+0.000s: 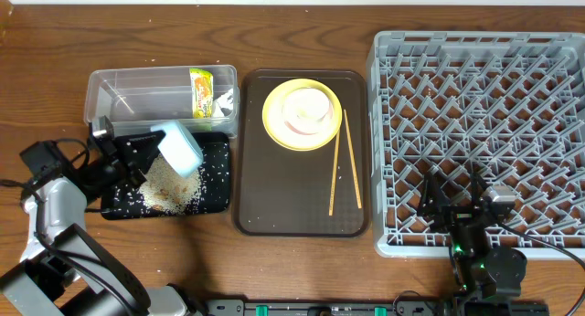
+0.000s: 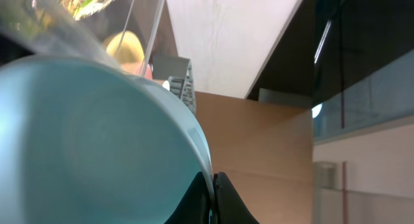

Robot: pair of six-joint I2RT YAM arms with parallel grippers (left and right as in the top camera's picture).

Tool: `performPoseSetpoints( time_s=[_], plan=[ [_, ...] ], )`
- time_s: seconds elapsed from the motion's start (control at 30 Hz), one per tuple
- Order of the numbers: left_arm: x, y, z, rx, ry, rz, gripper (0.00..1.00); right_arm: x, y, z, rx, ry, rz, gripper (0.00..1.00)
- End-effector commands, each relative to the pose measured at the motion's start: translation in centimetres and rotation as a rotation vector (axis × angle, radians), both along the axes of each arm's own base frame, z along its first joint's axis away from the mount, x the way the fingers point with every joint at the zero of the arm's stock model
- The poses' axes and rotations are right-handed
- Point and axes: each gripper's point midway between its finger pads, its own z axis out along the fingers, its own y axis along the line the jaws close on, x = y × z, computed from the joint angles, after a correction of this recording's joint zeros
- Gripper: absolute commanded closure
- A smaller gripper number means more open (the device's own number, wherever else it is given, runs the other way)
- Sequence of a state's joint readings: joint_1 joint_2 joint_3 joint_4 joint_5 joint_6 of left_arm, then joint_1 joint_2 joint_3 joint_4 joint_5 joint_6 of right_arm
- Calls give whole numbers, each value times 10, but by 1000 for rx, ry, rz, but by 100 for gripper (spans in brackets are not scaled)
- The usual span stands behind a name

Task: Sort waste into correct bins and load items into the dishwasher rack
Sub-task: 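Tilt the blue bowl to pour rice onto the black tray, then carry the blue bowl with left gripper onto the brown tray and release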

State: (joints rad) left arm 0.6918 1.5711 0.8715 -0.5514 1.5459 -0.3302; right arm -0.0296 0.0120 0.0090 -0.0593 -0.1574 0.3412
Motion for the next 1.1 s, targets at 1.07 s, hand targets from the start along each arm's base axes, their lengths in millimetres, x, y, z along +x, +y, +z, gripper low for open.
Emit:
performPoseSetpoints(
  time_s=[1.07],
  plan=[
    [-59,-171,-34,1182,15,-355,94,0,1,-1,10,1,4,1]
  ],
)
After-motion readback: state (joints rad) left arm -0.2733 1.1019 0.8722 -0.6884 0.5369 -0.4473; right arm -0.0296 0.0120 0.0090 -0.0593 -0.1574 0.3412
